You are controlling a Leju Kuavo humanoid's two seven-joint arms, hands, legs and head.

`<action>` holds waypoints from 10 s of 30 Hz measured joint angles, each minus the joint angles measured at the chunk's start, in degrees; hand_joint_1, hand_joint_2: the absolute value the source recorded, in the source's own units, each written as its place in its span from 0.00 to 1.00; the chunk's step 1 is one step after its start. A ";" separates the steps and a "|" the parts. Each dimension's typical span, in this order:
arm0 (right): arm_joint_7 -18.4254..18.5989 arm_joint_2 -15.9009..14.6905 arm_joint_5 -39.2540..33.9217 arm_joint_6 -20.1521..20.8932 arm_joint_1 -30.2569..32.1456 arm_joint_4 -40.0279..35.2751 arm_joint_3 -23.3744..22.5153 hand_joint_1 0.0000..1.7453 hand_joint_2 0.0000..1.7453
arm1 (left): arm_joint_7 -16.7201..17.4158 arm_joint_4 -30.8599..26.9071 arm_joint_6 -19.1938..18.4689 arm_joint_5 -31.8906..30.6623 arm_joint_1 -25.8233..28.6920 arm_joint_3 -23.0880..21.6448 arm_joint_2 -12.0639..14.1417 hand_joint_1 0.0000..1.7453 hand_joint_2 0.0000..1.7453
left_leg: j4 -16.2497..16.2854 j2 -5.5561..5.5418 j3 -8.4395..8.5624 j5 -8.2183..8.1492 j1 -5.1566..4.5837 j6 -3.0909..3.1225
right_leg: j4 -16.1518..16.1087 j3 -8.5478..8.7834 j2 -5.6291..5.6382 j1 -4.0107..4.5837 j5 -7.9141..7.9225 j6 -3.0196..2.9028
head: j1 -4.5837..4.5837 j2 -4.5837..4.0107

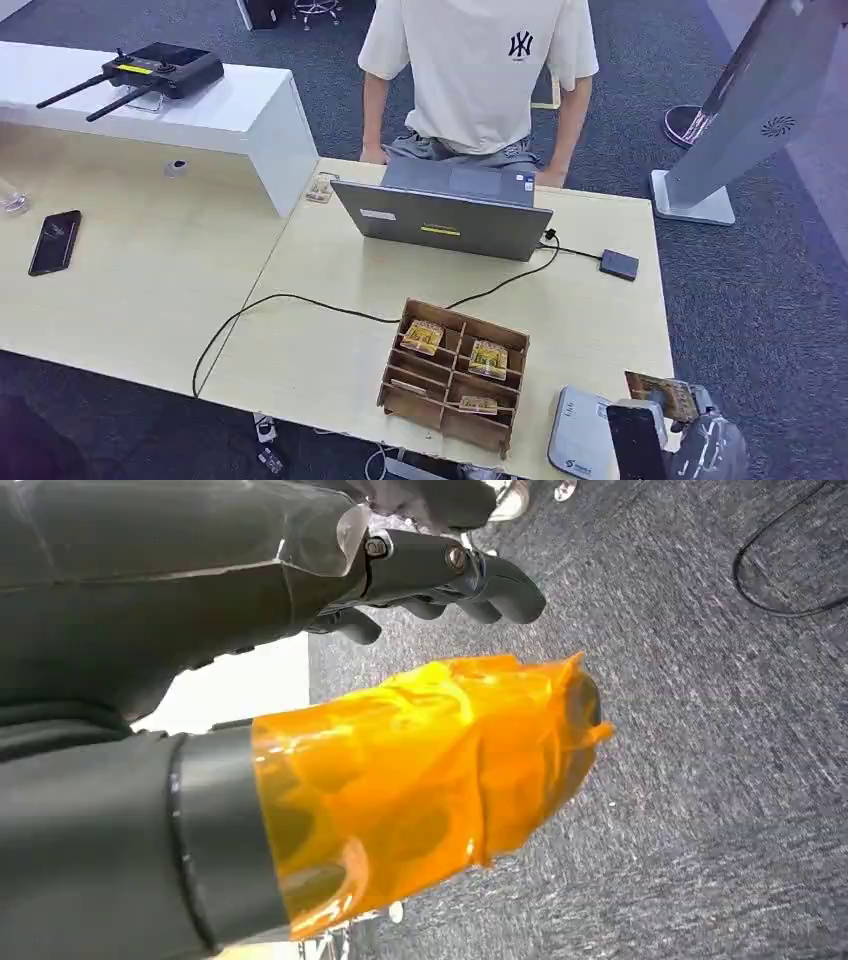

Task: Pass the card to the sensor for recognition and then transmit it.

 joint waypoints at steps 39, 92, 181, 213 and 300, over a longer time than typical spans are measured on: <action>1.96 0.07 -2.07 12.81 -31.31 -2.08 18.71 1.00 1.00 | 0.53 -2.93 -5.12 -0.02 -2.29 -10.95 0.74 0.00 0.00 | 0.00 0.05 -0.04 0.43 0.02 0.00 | 0.06 -0.02 0.03 0.01 0.33 -0.01 | 0.02 0.00; 5.78 1.90 5.45 20.80 -34.23 14.92 15.62 0.00 1.00 | 3.17 -2.89 -7.59 1.44 -3.11 -17.59 1.84 0.00 0.00 | 0.00 0.01 -0.06 0.42 0.01 0.00 | 0.04 -0.07 0.03 0.01 0.33 -0.01 | 0.00 0.00; 6.20 -18.23 16.53 9.46 -15.71 7.65 38.86 0.50 1.00 | -1.60 -1.40 -4.48 2.40 -1.32 -5.97 1.44 0.00 0.00 | 0.00 0.08 -0.06 0.20 0.00 0.10 | -0.02 -0.08 0.05 0.00 0.25 0.02 | 0.00 0.00; 6.07 -16.94 19.76 14.47 -17.19 12.50 39.25 0.48 1.00 | -0.31 -1.40 -4.39 1.71 -1.36 -5.97 1.27 0.00 0.00 | 0.00 0.07 -0.07 0.20 0.00 0.10 | -0.02 -0.07 0.04 0.00 0.25 0.02 | 0.00 0.00; 10.18 -14.07 21.42 18.64 -17.07 16.56 35.47 0.99 1.00 | 0.72 -1.40 -4.24 1.05 -1.43 -5.97 1.16 0.00 0.00 | 0.00 0.08 -0.07 0.20 0.00 0.10 | -0.03 -0.07 0.05 0.00 0.25 0.02 | 0.00 0.00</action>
